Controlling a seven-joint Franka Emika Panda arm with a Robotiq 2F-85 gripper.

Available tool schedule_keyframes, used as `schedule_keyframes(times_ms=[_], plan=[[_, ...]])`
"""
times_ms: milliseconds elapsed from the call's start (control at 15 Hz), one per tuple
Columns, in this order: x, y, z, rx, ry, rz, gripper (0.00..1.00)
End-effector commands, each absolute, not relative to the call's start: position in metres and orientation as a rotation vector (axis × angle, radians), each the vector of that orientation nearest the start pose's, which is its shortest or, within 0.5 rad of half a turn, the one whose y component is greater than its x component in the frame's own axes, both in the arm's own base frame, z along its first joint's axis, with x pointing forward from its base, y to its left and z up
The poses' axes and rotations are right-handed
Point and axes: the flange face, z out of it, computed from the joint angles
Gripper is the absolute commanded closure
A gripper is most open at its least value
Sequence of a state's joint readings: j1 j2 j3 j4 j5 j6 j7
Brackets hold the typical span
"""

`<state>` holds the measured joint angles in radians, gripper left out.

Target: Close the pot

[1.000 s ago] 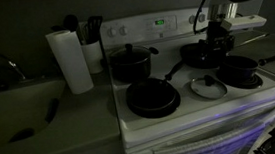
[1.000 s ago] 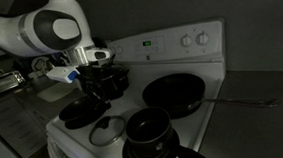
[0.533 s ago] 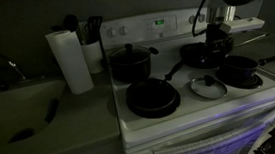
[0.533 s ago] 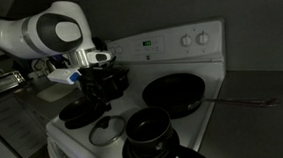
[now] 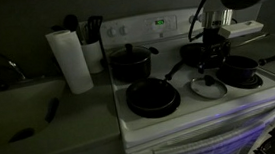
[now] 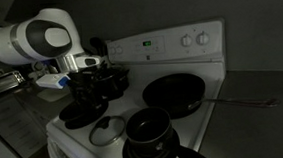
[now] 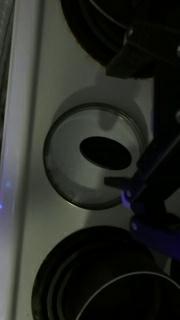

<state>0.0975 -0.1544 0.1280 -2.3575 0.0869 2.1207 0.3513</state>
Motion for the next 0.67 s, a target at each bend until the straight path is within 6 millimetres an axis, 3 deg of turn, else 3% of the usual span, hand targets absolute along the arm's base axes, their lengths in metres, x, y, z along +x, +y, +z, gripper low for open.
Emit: schedule_keyframes(times_ms=[0,267,600], plan=[[0.437,0.103,0.381,-3.085,0.294,0.129,0.00],[0.423,0.097,0.368,-3.085,0.381,0.145,0.00],[0.421,0.089,0.350,-3.081,0.488,0.092,0.00]])
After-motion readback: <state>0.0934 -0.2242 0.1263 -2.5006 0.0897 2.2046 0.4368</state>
